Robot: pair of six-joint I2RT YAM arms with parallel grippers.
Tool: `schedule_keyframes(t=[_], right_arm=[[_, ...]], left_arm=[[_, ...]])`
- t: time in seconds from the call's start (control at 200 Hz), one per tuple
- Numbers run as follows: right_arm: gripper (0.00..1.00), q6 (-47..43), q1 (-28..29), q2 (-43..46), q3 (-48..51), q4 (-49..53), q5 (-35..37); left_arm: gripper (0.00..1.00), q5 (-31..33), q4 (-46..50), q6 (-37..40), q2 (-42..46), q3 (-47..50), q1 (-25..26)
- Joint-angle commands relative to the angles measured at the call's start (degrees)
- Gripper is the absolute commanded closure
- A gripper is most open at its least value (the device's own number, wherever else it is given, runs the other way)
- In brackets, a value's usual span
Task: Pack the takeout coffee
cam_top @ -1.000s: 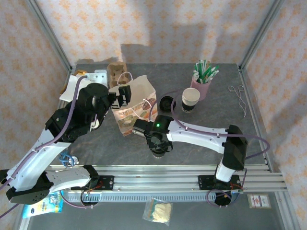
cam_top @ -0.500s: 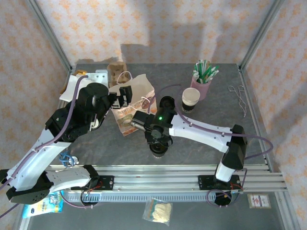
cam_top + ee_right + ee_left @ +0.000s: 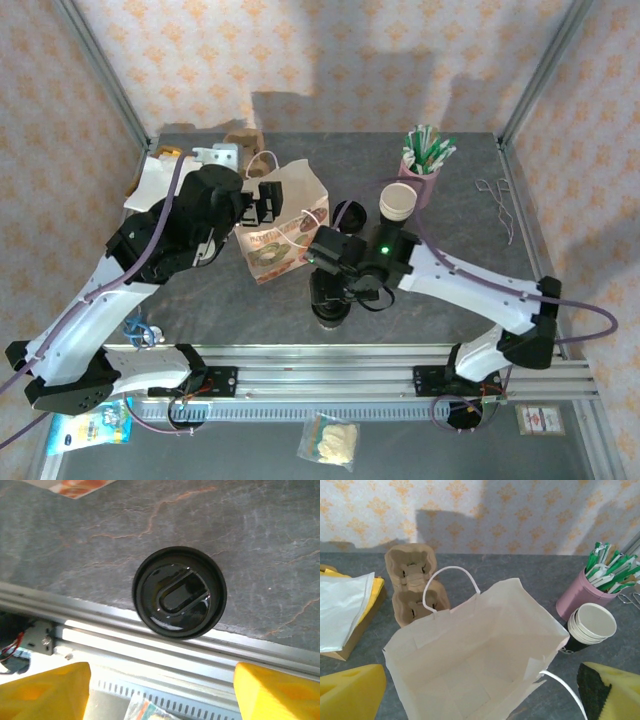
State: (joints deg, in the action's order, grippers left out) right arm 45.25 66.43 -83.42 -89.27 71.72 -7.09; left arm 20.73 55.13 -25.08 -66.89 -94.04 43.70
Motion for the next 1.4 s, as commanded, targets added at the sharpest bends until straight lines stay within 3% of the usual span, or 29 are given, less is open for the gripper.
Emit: schedule_keyframes(t=[0.0, 0.27, 0.591, 0.856, 1.051, 1.396], right_arm=[[0.24, 2.29, -0.25, 3.80, 0.99, -2.06, -0.61], [0.18, 11.51, 1.60, 4.84, 7.41, -4.82, -2.31], [0.12, 12.11, 2.80, -0.10, 9.89, -5.98, -0.09], [0.14, 9.59, 2.74, -8.71, 4.99, -2.25, 4.52], [0.20, 9.34, 2.78, -10.93, 3.89, -2.29, 6.02], [0.21, 7.97, 2.45, -13.95, 3.93, -1.59, 7.64]], left_arm=[[0.01, -1.38, 1.89, -1.01, 0.81, -0.43, -0.61], [0.01, 1.28, 3.20, -0.81, 1.41, -0.64, -0.64], [0.01, 3.39, 0.99, -0.60, 4.47, 2.68, -0.78], [0.01, 4.57, 0.40, 0.36, 6.32, 4.13, -0.77], [0.01, 4.23, -0.49, 0.50, 7.04, 5.44, -0.84], [0.01, 3.80, -1.34, 1.00, 6.89, 5.71, -0.86]])
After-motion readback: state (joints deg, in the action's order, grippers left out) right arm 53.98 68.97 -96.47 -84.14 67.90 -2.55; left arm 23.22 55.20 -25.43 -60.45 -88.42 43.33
